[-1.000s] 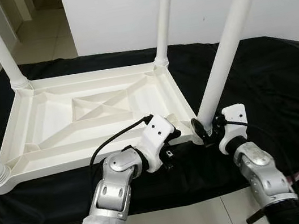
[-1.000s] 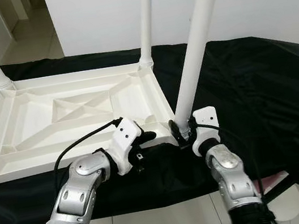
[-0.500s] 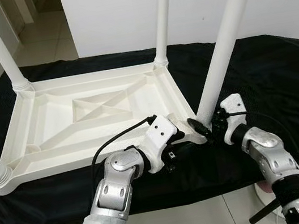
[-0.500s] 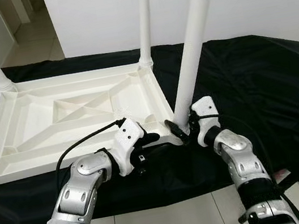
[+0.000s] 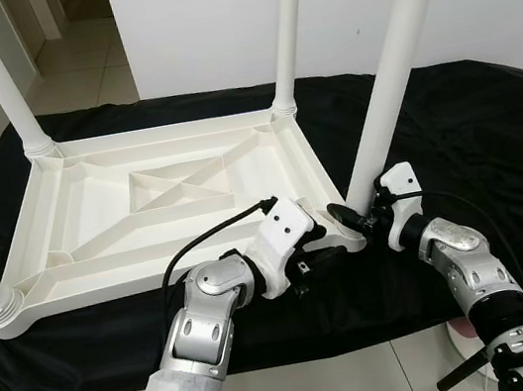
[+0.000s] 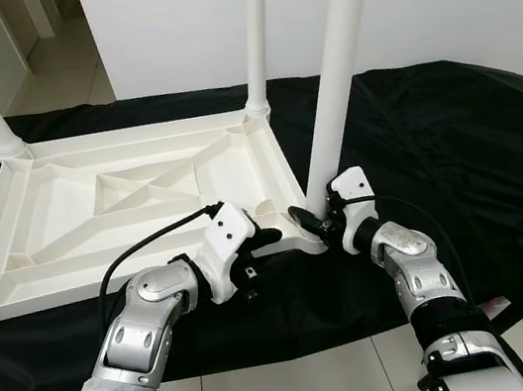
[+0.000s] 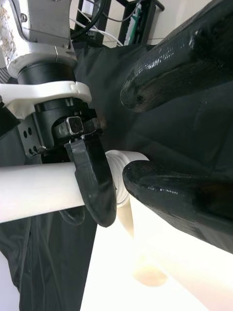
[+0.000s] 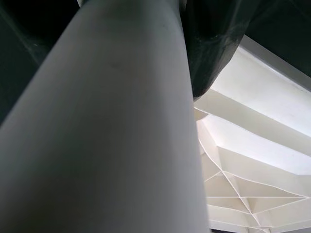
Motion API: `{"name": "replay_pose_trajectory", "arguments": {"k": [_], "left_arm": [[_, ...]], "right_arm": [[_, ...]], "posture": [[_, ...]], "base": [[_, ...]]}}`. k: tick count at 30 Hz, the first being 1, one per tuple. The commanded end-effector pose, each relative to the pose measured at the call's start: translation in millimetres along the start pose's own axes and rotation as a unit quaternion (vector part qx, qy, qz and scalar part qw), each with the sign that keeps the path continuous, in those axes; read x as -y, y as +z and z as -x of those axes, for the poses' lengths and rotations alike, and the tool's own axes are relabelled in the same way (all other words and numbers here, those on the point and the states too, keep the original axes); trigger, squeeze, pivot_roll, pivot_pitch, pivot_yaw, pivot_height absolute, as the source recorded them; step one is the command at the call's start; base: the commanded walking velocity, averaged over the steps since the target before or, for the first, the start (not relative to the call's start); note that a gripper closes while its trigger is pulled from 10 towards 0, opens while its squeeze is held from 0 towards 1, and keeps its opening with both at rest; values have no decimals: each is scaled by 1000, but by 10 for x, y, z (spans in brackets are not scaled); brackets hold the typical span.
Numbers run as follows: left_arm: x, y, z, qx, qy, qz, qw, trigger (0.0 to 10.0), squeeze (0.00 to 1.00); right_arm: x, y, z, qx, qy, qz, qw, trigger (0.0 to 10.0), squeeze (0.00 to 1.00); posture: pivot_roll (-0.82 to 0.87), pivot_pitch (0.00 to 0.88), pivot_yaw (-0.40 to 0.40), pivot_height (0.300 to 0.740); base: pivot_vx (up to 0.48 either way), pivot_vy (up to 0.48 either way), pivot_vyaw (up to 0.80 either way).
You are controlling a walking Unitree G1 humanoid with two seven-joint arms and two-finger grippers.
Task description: Building children table
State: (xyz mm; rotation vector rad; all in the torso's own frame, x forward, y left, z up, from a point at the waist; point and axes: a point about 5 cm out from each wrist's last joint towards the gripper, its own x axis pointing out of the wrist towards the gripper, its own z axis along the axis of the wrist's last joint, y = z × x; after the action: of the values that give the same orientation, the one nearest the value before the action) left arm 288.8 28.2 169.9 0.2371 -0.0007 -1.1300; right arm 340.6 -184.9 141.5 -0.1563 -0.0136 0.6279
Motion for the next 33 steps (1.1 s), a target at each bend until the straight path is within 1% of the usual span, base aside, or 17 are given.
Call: {"name": "replay_pose_trajectory", "arguments": {"k": [1,2,3,4,5,10,12,15,17,18,22,26,28,29,30,31,33], "left_arm": [[-62,-26,-22,-6,70,-2,998,10000,0],[-60,-27,-25,-6,69,-2,998,10000,0],[-58,-28,-25,-6,69,-2,998,10000,0],[-58,-28,-25,-6,69,-2,998,10000,0],[-57,-28,-26,-6,68,-1,998,10000,0],[-53,-32,-25,-8,66,0,998,10000,0],[-51,-36,-25,-8,65,-1,998,10000,0],[-50,-37,-25,-8,65,-1,998,10000,0],[-47,-38,-27,-8,65,0,998,10000,0],[-47,-38,-27,-8,65,0,998,10000,0],[-30,-44,-32,-8,64,0,998,10000,0],[-17,-50,-27,-8,63,1,998,10000,0],[-18,-51,-25,-9,63,1,998,10000,0],[-18,-52,-23,-9,64,1,998,10000,0],[-18,-55,-18,-9,66,1,998,10000,0],[-18,-55,-18,-9,66,1,998,10000,0],[-17,-59,-9,-9,70,3,997,10000,0]], "right_arm": [[-39,-138,45,-30,8,6,999,0,0],[-38,-145,52,-31,5,1,1000,0,0],[-37,-152,54,-31,2,-4,1000,3294,0],[-37,-152,54,-31,2,-4,1000,3294,0],[-40,-152,56,-30,-2,-10,1000,10000,0],[-27,-155,50,-22,-49,-21,998,10000,0],[-58,-145,34,-19,-71,-17,997,10000,0],[-67,-141,31,-18,-77,-15,997,10000,0],[-119,-150,-2,-22,-123,-33,992,10000,0],[-119,-150,-2,-22,-123,-33,992,10000,0],[-250,-124,-68,-17,-181,-80,980,10000,0],[-286,-86,-96,-13,-251,-89,964,10000,0],[-294,-84,-100,-14,-264,-87,960,10000,0],[-303,-91,-105,-17,-285,-90,954,10000,0],[-340,-88,-125,-13,-301,-106,948,10000,0],[-340,-88,-125,-13,-301,-106,948,10000,0],[-416,-59,-155,-6,-315,-132,940,10000,0]], "posture": [[54,29,-42,740],[54,29,-42,740],[54,26,-39,740],[54,26,-39,740],[53,26,-38,740],[53,23,-36,740],[53,20,-37,740],[53,20,-37,740],[53,13,-42,740],[53,13,-42,740],[51,11,-44,740],[57,10,-50,740],[57,10,-52,740],[57,10,-52,740],[70,9,-62,740],[70,9,-62,740],[72,11,-62,740]], "base": [[0,0,0],[0,0,0],[0,0,0],[0,0,0],[0,0,0],[0,0,0],[0,0,0],[0,0,0],[0,0,0],[0,0,0],[0,0,0],[0,0,0],[0,0,0],[0,0,0],[0,0,0],[0,0,0],[0,0,0]]}}
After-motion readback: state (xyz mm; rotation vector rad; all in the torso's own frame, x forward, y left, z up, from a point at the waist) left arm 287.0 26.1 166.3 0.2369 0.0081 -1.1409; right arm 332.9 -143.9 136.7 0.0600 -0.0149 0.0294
